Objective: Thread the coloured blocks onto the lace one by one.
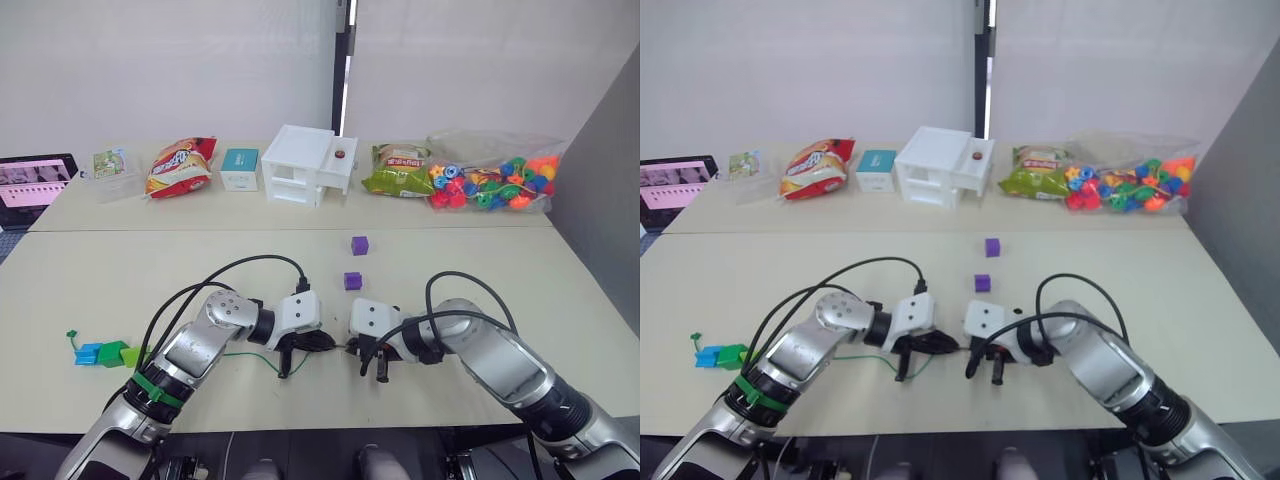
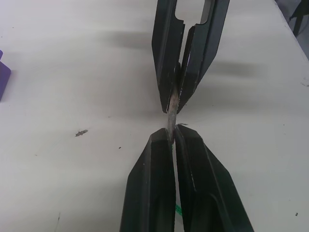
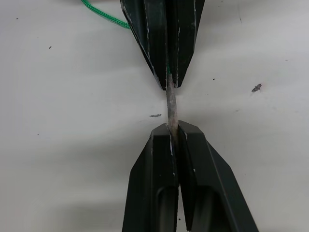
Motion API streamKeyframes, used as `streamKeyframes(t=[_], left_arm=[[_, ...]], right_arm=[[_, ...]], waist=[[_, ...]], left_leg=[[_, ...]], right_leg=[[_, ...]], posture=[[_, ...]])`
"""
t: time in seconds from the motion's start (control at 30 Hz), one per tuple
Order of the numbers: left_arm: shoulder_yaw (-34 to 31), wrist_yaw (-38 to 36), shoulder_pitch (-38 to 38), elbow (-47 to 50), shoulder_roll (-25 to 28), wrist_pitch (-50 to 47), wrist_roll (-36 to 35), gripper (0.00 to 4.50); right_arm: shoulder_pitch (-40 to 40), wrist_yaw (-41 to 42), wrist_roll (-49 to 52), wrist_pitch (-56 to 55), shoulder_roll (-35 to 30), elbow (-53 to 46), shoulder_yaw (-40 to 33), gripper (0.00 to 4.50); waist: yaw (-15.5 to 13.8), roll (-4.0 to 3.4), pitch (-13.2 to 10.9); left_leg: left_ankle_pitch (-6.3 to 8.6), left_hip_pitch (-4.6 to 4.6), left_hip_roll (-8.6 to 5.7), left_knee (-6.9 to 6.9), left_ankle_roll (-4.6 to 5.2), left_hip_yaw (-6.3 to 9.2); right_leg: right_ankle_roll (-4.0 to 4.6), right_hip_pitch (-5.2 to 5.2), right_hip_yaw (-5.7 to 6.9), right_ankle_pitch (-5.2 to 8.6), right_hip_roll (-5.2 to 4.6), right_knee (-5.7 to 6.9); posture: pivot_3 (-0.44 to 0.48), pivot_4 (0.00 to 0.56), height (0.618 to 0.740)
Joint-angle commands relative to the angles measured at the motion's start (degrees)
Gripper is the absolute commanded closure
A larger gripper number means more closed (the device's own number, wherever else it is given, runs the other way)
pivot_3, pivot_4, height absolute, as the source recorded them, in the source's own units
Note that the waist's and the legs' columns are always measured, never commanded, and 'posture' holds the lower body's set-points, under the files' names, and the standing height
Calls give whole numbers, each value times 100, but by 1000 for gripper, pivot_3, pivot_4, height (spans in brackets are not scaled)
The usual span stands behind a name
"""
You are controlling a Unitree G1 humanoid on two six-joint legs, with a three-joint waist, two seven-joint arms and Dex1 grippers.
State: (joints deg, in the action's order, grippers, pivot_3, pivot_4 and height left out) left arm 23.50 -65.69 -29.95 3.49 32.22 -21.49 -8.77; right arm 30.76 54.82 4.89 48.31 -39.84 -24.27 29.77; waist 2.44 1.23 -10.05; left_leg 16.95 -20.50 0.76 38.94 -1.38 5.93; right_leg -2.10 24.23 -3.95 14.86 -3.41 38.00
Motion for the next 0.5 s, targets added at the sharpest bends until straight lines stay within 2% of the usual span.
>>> streamKeyframes(t=[0.03, 0.23, 0.27, 0.4, 0.5], left_arm=[[-114, 14, -100, 86, -59, 44, -27, 4467], [-190, -55, -53, 182, 15, -24, -116, 4467], [-210, -70, -29, 211, 56, -35, -128, 4500], [-385, -137, 122, 416, 338, -167, -200, 4500], [-626, -187, 343, 641, 657, -307, -287, 4500]], right_arm=[[-10, 13, 61, 44, -13, -243, -48, 4500], [-117, -146, 26, 40, 30, -265, -119, 4500], [-186, -202, 59, 73, 37, -320, -199, 3789], [-646, -512, 369, 432, 77, -753, -900, 2470], [-989, -914, 621, 882, 354, -1107, -1579, 1379]], waist=[[-1, 0, 0], [0, 0, 0], [-1, 0, 0], [0, 0, 0], [11, 0, 0]], left_leg=[[0, 0, 0, 0, 0, 0], [0, 0, 0, 0, 0, 0], [0, 0, 0, 0, 0, 0], [0, -1, 0, -1, 0, 0], [0, 0, 1, -2, 0, 0]], right_leg=[[0, 0, 0, 0, 0, 0], [0, 0, 0, 0, 0, 0], [0, 0, 0, 0, 0, 1], [0, 1, 0, 0, 0, 0], [0, 1, -1, 0, 0, 1]], posture=[[0, 150, 740], [0, 150, 740], [0, 150, 740], [0, 150, 740], [0, 150, 740]])
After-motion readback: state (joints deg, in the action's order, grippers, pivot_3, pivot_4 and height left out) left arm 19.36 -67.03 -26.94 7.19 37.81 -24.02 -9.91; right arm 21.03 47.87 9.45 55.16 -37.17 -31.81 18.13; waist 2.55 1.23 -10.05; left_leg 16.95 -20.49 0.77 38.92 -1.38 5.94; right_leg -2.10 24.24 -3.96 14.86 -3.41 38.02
